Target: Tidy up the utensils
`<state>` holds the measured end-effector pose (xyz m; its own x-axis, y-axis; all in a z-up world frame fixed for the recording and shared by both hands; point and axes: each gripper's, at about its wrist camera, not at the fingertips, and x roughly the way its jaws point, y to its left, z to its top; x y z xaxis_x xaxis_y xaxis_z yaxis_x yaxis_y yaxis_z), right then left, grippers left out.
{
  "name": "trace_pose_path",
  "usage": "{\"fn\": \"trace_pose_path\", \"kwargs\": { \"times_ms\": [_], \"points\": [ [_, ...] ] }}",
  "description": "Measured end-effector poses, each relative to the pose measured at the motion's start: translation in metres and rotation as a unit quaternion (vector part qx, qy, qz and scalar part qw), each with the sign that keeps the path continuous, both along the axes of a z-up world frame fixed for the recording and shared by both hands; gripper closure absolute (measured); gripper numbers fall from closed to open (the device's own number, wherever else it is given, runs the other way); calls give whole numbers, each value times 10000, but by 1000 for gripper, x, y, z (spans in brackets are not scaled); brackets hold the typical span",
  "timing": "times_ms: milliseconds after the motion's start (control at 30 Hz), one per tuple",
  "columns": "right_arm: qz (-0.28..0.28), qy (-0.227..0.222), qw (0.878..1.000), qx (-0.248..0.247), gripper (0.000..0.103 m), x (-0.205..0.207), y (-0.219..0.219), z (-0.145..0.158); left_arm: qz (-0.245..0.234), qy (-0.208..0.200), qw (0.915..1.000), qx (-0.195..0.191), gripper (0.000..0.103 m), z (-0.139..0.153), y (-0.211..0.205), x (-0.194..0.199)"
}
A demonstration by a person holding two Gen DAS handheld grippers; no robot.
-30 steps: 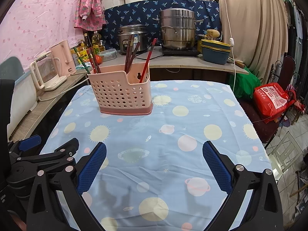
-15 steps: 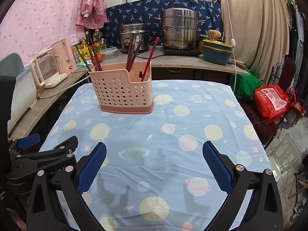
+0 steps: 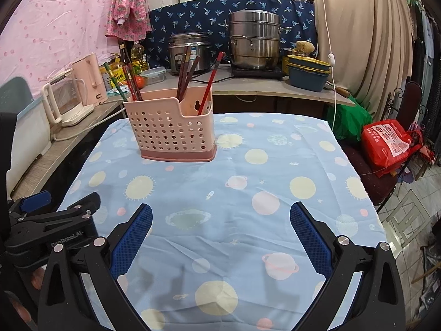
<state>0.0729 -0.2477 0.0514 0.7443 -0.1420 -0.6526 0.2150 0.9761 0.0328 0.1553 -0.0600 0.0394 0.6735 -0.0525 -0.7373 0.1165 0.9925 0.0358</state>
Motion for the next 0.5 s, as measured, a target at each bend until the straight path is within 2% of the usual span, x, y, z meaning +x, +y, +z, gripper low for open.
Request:
{"fn": "trace_pose_path", "kwargs": {
  "times_ms": [500],
  "points": [
    [-54,57,10000,0,7,1,-6,-4,81,29,10000,36,8,-3,8,3]
  ]
}}
